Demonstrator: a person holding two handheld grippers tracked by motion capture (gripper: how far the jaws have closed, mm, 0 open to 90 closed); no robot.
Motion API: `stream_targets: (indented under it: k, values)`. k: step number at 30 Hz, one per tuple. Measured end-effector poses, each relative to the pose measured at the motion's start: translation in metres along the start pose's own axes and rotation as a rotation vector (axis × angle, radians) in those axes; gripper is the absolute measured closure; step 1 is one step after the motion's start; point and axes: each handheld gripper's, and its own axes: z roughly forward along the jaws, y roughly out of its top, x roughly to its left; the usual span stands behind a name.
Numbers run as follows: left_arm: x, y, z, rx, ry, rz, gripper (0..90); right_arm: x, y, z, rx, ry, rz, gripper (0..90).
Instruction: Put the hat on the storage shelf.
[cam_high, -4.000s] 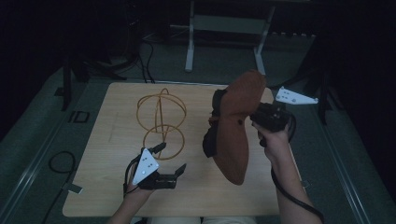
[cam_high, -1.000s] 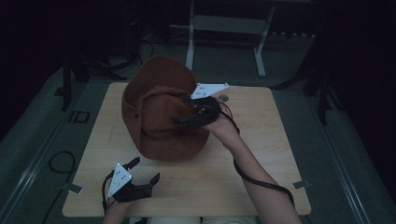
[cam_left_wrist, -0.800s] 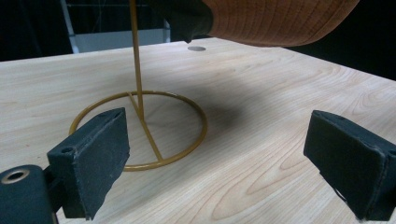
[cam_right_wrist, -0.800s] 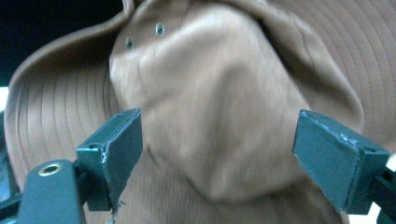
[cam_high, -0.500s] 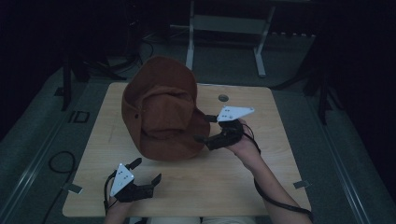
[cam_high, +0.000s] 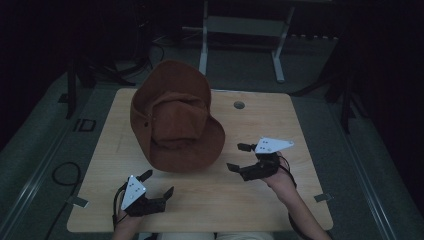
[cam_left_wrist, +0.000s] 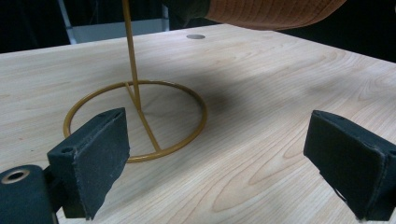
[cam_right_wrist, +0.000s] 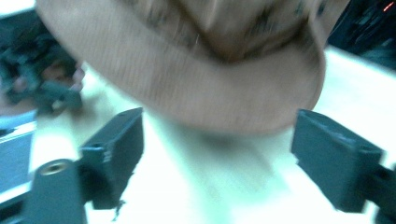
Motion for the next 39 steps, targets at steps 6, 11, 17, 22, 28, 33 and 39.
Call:
stream_targets:
  k: [6,11,17,22,28,33,39]
  values:
    - [0.0,-0.001,0.002,0.012,-0.002,-0.002,7.5,-0.004,-0.029,-0.005,0.015,-0.026,0.02,17.6]
    - [0.0,-0.002,0.003,0.029,-0.005,-0.001,7.5,-0.009,-0.057,-0.01,0.051,-0.05,0.053,14.4]
    - [0.0,-0.003,0.005,0.042,-0.009,0.0,7.5,-0.013,-0.082,-0.016,0.1,-0.093,0.063,14.0]
    - [0.0,-0.004,0.005,0.045,-0.01,0.001,7.5,-0.015,-0.096,-0.022,0.105,-0.108,0.063,13.6]
    - [0.0,-0.004,0.006,0.048,-0.009,0.001,7.5,-0.014,-0.11,-0.036,0.093,-0.152,0.067,12.4]
    - [-0.001,-0.004,0.006,0.053,-0.009,0.003,7.5,-0.014,-0.119,-0.046,0.107,-0.218,0.068,12.3]
    - [-0.001,-0.004,0.006,0.052,-0.009,0.002,7.5,-0.013,-0.126,-0.055,0.115,-0.259,0.083,12.3]
